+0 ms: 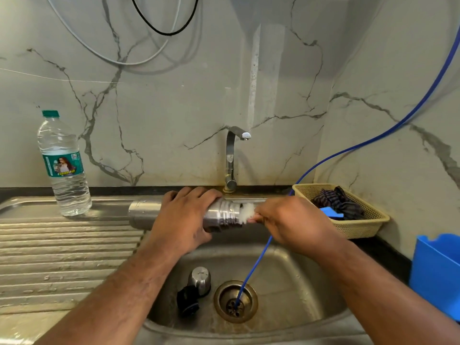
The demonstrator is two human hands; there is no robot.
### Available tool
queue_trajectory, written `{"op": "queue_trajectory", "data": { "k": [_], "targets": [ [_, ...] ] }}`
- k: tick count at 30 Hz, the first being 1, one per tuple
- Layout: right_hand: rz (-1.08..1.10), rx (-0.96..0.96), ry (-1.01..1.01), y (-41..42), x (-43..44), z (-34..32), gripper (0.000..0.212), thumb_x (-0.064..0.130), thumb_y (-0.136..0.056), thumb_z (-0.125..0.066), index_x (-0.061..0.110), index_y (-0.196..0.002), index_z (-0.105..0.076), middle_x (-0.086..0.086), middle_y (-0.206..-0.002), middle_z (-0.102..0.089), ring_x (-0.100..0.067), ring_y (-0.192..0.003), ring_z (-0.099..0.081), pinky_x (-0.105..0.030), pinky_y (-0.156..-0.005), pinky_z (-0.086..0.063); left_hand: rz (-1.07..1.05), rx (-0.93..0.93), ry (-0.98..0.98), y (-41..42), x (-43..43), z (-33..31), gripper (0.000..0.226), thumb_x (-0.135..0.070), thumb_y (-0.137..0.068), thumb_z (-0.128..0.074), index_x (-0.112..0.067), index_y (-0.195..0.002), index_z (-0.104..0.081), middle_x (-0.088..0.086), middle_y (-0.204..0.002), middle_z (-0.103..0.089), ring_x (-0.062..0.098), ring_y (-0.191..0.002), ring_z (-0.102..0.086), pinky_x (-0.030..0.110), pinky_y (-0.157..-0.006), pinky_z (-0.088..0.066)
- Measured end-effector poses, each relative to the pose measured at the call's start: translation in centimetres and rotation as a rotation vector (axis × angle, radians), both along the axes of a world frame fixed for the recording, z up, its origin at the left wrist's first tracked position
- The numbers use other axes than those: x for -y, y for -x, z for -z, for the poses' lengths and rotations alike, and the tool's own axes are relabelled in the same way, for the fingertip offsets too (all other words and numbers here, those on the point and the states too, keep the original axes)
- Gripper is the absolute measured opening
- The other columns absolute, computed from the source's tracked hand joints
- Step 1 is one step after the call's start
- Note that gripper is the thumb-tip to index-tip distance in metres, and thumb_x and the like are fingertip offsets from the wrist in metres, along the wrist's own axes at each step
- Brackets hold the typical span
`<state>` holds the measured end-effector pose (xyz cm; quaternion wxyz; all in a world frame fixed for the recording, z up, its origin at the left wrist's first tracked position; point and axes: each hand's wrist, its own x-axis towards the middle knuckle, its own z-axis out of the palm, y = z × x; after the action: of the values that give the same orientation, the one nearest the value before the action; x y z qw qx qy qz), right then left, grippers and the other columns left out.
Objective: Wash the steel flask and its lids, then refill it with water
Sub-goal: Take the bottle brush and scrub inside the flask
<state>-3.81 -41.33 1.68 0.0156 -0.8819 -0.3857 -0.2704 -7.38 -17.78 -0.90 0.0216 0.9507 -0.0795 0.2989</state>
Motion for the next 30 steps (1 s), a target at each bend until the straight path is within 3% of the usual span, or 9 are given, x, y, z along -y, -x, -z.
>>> {"op": "queue_trajectory", "data": {
  "k": [4, 6, 10, 13, 15, 18, 19, 24, 30],
  "targets": [
    [0.068, -0.494, -0.172, 0.0, -0.7, 0.2, 0.032, 0.028, -0.1, -0.06, 0.027, -0.068, -0.058, 0.005, -0.068, -0.067, -0.006, -0.062, -0.059, -0.033, -0.065, -0.052, 0.078, 0.031, -0.107, -0.4, 1.6, 0.7, 0.086, -0.044, -0.072, -0.085, -0.04, -0.145, -0.041, -0.015, -0.137, -0.053, 0.011, -0.127, -0.048, 0.041, -0.115, -0.028],
    [0.11, -0.545, -0.15, 0.3, -0.2, -0.3, 0.024, 0.042, -0.097, -0.065, 0.029, -0.077, -0.063, 0.008, -0.071, -0.068, -0.001, -0.064, -0.059, -0.028, -0.064, -0.048, 0.054, 0.045, -0.084, -0.6, 1.0, 0.9, 0.086, -0.044, -0.071, -0.086, -0.041, -0.144, -0.041, -0.015, -0.136, -0.054, 0.011, -0.127, -0.048, 0.042, -0.115, -0.029],
    [0.262, -0.162, -0.026, 0.8, 1.3, -2.5, 0.026, 0.056, -0.099, -0.053, 0.033, -0.103, -0.064, 0.014, -0.089, -0.06, -0.011, -0.089, -0.06, -0.032, -0.069, -0.048, -0.088, -0.005, 0.087, -0.4, -2.1, 0.4, 0.087, -0.04, -0.07, -0.087, -0.038, -0.144, -0.042, -0.011, -0.134, -0.056, 0.013, -0.124, -0.051, 0.042, -0.115, -0.031],
    [0.143, 0.002, -0.059, 1.1, 0.8, -2.2, 0.038, 0.058, -0.102, -0.041, 0.03, -0.088, -0.062, 0.009, -0.075, -0.06, -0.016, -0.077, -0.058, -0.034, -0.063, -0.049, -0.095, 0.001, 0.123, -0.2, -2.9, 0.0, 0.087, -0.036, -0.066, -0.09, -0.035, -0.141, -0.047, -0.009, -0.129, -0.059, 0.015, -0.119, -0.054, 0.045, -0.113, -0.033],
    [0.122, -0.215, -0.158, 0.6, 0.5, -1.3, 0.046, 0.054, -0.103, -0.046, 0.023, -0.071, -0.059, 0.007, -0.058, -0.053, -0.015, -0.061, -0.054, -0.033, -0.059, -0.045, -0.033, 0.041, 0.022, -0.4, -2.3, 0.3, 0.086, -0.035, -0.061, -0.093, -0.034, -0.136, -0.052, -0.009, -0.125, -0.062, 0.016, -0.116, -0.057, 0.047, -0.111, -0.036],
    [0.071, -0.85, -0.533, -0.5, 1.6, -1.4, 0.049, 0.04, -0.102, -0.059, 0.016, -0.059, -0.065, 0.005, -0.047, -0.041, -0.012, -0.042, -0.034, -0.027, -0.049, -0.028, 0.024, 0.122, -0.053, -0.8, -1.5, 0.2, 0.084, -0.038, -0.056, -0.095, -0.035, -0.131, -0.056, -0.01, -0.121, -0.065, 0.016, -0.111, -0.059, 0.048, -0.106, -0.042],
    [0.053, -0.885, -0.554, -0.7, 2.3, -1.8, 0.049, 0.039, -0.102, -0.06, 0.016, -0.058, -0.065, 0.004, -0.048, -0.04, -0.011, -0.042, -0.032, -0.026, -0.048, -0.027, 0.012, 0.14, -0.057, -0.9, -1.8, 0.2, 0.084, -0.039, -0.056, -0.094, -0.035, -0.131, -0.056, -0.01, -0.121, -0.065, 0.016, -0.111, -0.059, 0.048, -0.106, -0.042],
    [0.042, -0.364, -0.303, -1.6, 4.6, -2.6, 0.027, 0.045, -0.098, -0.064, 0.028, -0.082, -0.078, 0.014, -0.067, -0.068, -0.004, -0.064, -0.058, -0.024, -0.061, -0.045, -0.118, 0.04, 0.062, -0.6, -3.9, 0.2, 0.087, -0.037, -0.061, -0.092, -0.037, -0.137, -0.05, -0.008, -0.124, -0.064, 0.018, -0.114, -0.058, 0.05, -0.11, -0.037],
    [-0.131, 0.067, -0.172, -1.8, 2.3, -1.4, 0.035, 0.052, -0.094, -0.054, 0.028, -0.09, -0.079, 0.011, -0.071, -0.07, -0.015, -0.066, -0.057, -0.031, -0.058, -0.044, -0.024, 0.049, 0.042, -0.5, -0.6, 0.1, 0.087, -0.041, -0.066, -0.089, -0.038, -0.141, -0.046, -0.012, -0.129, -0.058, 0.012, -0.118, -0.054, 0.044, -0.114, -0.033]
  ]
}}
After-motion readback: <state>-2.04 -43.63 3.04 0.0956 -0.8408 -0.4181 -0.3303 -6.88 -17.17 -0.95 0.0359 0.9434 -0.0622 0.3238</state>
